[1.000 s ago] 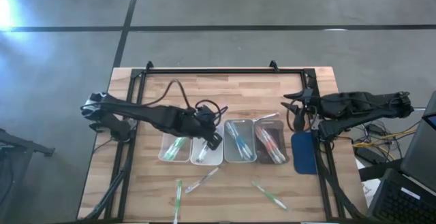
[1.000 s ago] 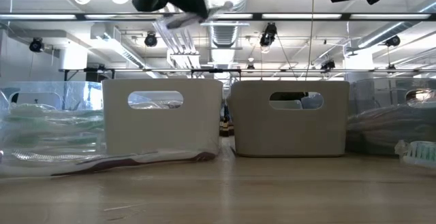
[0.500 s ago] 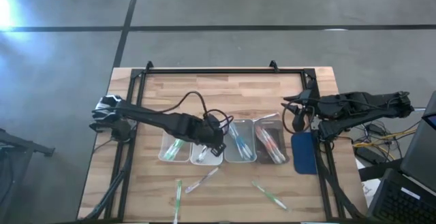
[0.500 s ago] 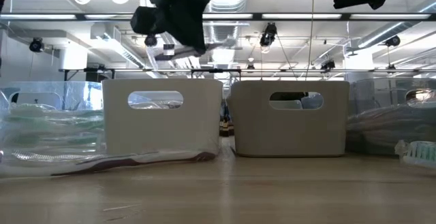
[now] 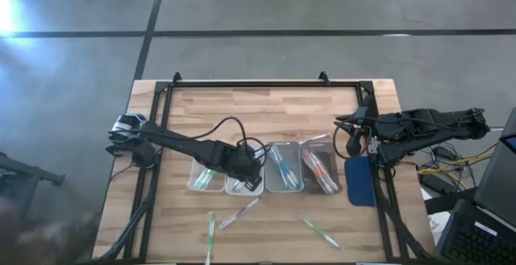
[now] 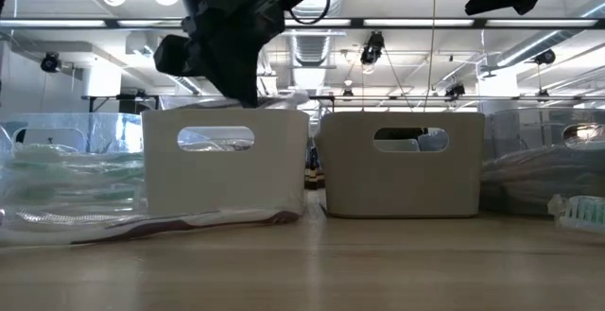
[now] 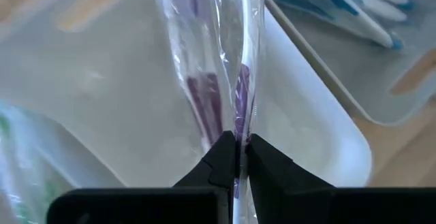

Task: Pick & Place Toothbrushes
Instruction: Put the purple toothbrush into the white bin

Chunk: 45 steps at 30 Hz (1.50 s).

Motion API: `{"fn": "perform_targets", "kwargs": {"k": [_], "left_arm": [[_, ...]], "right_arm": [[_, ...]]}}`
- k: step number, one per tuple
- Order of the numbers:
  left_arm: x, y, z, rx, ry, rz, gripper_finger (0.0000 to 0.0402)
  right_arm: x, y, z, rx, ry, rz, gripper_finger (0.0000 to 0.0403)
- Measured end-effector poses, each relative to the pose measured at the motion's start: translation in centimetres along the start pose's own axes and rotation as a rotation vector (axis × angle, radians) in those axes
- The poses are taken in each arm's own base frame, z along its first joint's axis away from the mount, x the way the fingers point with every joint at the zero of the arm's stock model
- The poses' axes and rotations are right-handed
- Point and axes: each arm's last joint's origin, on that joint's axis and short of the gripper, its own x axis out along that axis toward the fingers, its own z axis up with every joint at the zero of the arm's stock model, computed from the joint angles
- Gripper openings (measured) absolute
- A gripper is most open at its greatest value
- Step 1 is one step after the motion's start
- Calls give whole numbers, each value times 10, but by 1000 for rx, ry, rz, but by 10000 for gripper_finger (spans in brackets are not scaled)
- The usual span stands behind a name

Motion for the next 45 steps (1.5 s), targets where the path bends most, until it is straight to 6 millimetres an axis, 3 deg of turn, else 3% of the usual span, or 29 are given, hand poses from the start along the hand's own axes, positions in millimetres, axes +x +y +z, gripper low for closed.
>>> {"fn": "perform_targets", "kwargs": {"k": [10, 21, 31, 45], "left_arm": [[11, 7, -5, -44, 74, -9, 27], [16, 16, 9, -67, 84, -27, 29], [21, 17, 10, -75, 88, -47, 30], [34, 24, 5, -48, 111, -80, 50]], "right_arm": [[1, 2, 0, -4, 12, 20, 57], [7, 5, -1, -22, 39, 12, 88], [10, 7, -3, -43, 70, 2, 105], [13, 9, -3, -54, 82, -2, 63]]}}
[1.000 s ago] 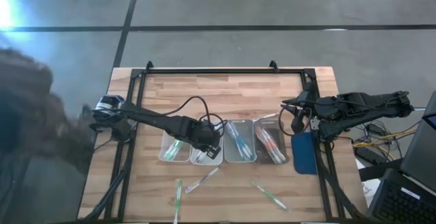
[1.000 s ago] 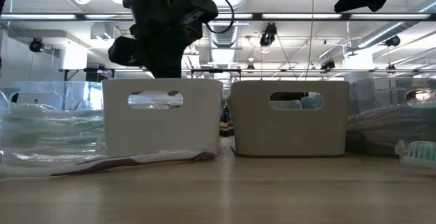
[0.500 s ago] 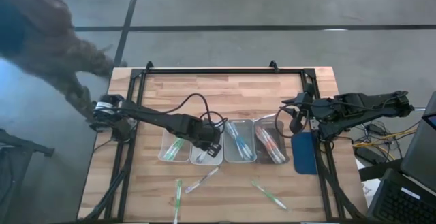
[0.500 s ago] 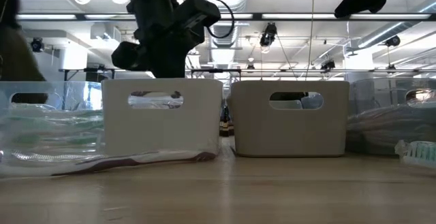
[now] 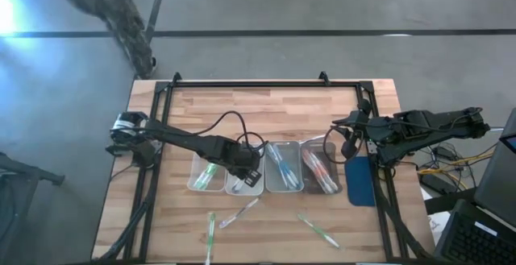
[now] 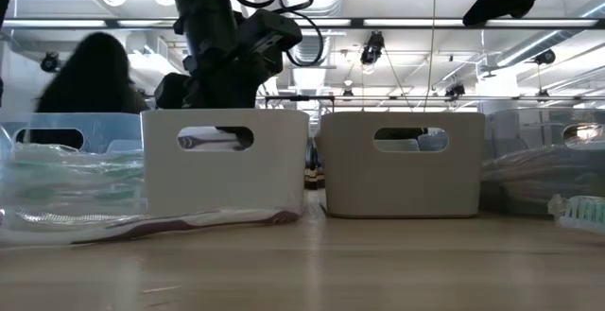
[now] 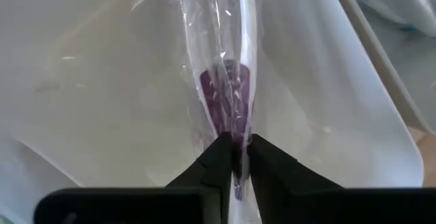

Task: Pick & Place Toothbrushes
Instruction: Put the purple toothbrush into the white bin, then put the green toothbrush into the transparent bin

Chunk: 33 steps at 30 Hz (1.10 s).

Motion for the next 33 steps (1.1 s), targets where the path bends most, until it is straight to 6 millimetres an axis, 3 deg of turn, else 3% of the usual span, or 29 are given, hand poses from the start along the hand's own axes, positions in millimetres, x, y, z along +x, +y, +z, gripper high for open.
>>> {"fn": "perform_targets", "kwargs": {"k": [8, 17, 33], "left_arm": [[0, 0, 0, 7, 3, -1, 101], [-10, -5, 2, 66, 34, -56, 173], [-81, -1, -13, 24, -18, -157, 184]], "right_arm": [[0, 0, 0, 1, -1, 0, 52], [0, 0, 0, 0, -1, 0, 79], [0, 0, 0, -3, 0, 0, 131]]}}
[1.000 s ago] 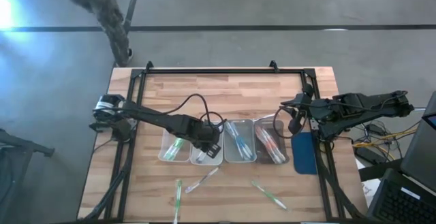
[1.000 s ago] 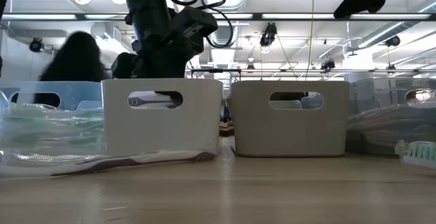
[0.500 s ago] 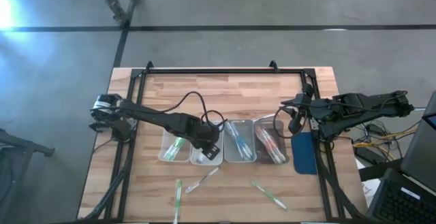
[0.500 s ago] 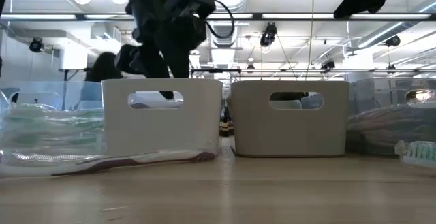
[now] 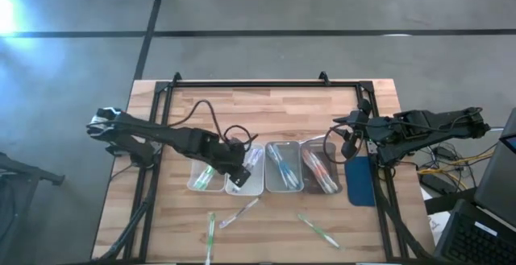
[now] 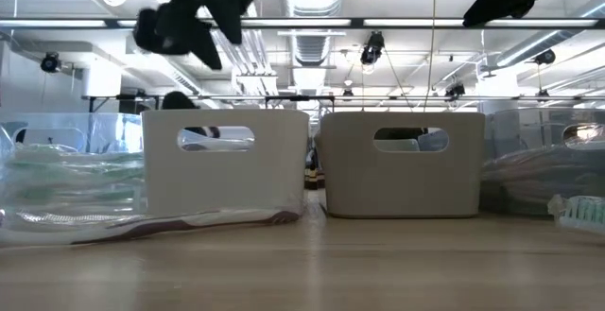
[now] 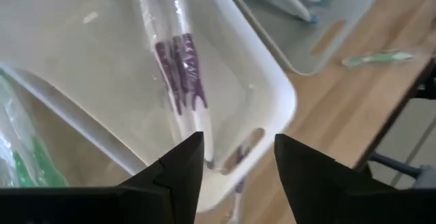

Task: Pick & Place Toothbrushes
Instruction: Put the green toothbrush into the transparent bin

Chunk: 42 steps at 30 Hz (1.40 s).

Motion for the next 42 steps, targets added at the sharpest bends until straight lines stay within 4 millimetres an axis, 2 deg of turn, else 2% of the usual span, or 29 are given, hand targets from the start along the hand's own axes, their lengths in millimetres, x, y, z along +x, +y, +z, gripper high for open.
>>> {"fn": "perform_targets", "kwargs": {"k": [5, 12, 22, 25, 33, 37, 42], "left_arm": [[-16, -7, -15, -27, -15, -34, 183], [-22, -22, -52, -27, 34, -70, 183], [-27, -37, -100, 154, 127, -111, 183], [-29, -41, -110, 361, 146, -156, 183], [-17, -53, -124, 1230, 58, -273, 183], [-5, -54, -127, 1389, 66, -256, 183], [9, -54, -131, 1414, 106, -230, 183]], "right_arm": [[0, 0, 0, -1, 1, 0, 146], [0, 0, 0, -1, 1, 0, 164], [0, 0, 0, 3, 1, 0, 185], [0, 0, 0, 4, 0, 0, 189], [0, 0, 0, 1, -1, 0, 196], [0, 0, 0, 0, -1, 0, 190], [0, 0, 0, 1, -1, -1, 175]]}}
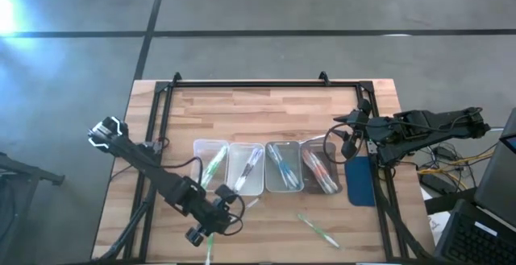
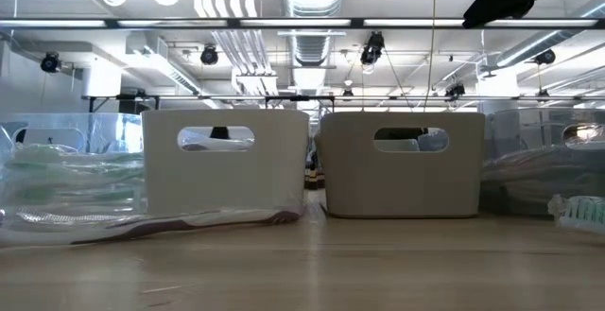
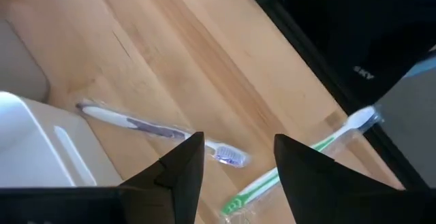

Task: Pick & Place Toothbrushes
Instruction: Put the green toothbrush into the transparent bin

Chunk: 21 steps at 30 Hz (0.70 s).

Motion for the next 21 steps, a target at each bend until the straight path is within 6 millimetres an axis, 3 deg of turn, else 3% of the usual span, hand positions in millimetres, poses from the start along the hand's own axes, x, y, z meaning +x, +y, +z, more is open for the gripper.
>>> {"fn": "perform_targets", "kwargs": {"k": [15, 18, 21], "left_arm": [[6, -32, 0, -108, 13, -101, 125], [5, -35, 1, -295, 11, -103, 116], [5, -35, 5, -682, -10, -112, 112]], "right_arm": [[0, 0, 0, 0, -1, 0, 127], [0, 0, 0, 4, -2, 0, 117], [0, 0, 0, 13, -2, 0, 108]]}}
